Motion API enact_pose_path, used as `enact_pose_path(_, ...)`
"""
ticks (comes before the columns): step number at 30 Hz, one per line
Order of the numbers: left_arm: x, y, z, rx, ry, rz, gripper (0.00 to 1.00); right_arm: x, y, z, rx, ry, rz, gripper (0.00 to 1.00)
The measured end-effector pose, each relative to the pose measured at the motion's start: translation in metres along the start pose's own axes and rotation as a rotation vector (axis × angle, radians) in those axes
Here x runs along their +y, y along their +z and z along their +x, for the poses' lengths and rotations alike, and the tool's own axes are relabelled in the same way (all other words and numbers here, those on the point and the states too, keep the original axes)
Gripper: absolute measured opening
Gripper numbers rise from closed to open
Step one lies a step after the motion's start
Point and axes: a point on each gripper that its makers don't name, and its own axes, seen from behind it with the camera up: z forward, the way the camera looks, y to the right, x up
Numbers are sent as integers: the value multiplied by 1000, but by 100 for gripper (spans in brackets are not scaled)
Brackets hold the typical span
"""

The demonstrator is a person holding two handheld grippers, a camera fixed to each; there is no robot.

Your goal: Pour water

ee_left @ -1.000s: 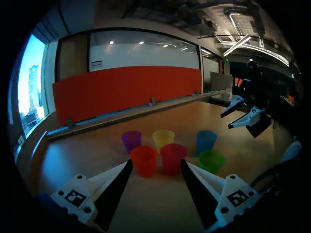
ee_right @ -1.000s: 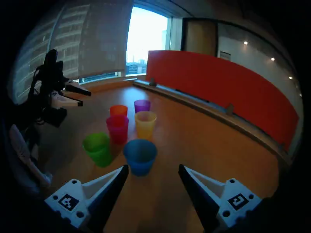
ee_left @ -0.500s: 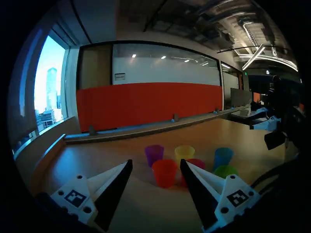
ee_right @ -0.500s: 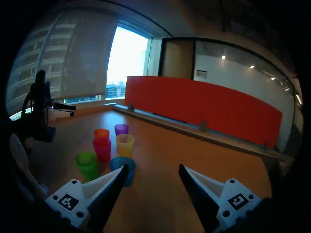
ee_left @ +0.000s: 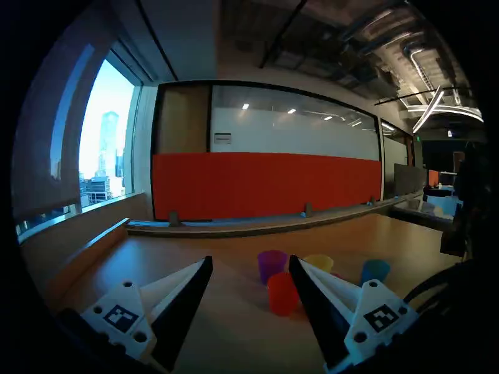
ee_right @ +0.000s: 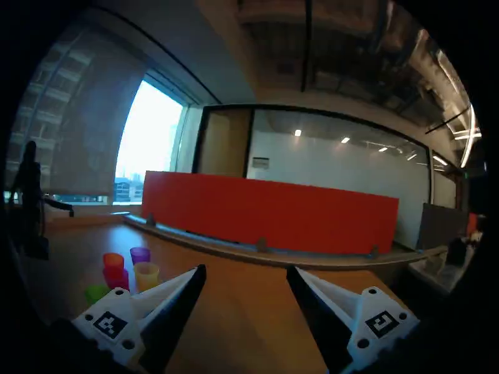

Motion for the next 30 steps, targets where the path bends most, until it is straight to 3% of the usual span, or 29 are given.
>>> enact_pose_path(5, -12, -2, 10, 34, -20, 62, 90, 20, -7, 3, 26, 17, -106, 100)
enact_pose_path(9, -14, -3, 16, 53, -20, 89, 90, 30, -9, 2, 35, 27, -162, 100)
enact_pose_path(18, -13, -3, 13, 60, -30, 112, 90, 29, -13, -8, 40, 89, -158, 100)
enact_pose_path(30, -11, 0, -20, 50, -56, 166, 90, 33, -23, -39, 13, 81, -186, 100)
